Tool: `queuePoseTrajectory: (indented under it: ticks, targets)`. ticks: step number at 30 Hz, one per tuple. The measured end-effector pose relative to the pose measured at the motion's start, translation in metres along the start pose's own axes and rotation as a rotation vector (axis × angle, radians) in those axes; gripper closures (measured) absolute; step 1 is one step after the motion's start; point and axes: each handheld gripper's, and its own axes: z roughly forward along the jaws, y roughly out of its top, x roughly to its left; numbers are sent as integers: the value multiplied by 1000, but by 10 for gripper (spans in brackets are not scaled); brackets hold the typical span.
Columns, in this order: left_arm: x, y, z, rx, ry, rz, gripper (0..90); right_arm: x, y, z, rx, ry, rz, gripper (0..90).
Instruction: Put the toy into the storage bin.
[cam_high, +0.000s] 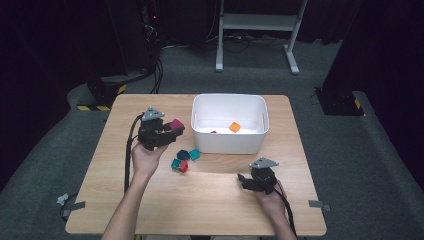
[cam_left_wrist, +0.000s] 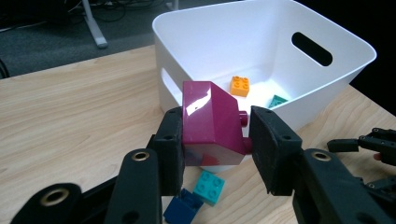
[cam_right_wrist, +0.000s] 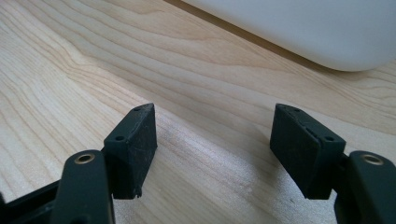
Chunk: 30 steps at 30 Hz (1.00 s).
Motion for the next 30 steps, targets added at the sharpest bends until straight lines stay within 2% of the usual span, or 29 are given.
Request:
queuePoseTrajectory:
  ticks: [12, 15, 19, 27, 30]
  targets:
    - [-9, 30, 18, 15, -18, 31, 574, 0, 0, 0, 0, 0, 0, 317]
    - [-9, 36, 26, 19, -18, 27, 574, 0, 0, 0, 0, 0, 0, 317]
    - [-8, 42, 37, 15, -32, -12, 574, 0, 0, 0, -1, 0, -3, 317]
    - [-14, 50, 53, 32, -20, 8, 574, 0, 0, 0, 0, 0, -1, 317]
    - [-11, 51, 57, 24, -17, -22, 573, 0, 0, 0, 0, 0, -1, 317]
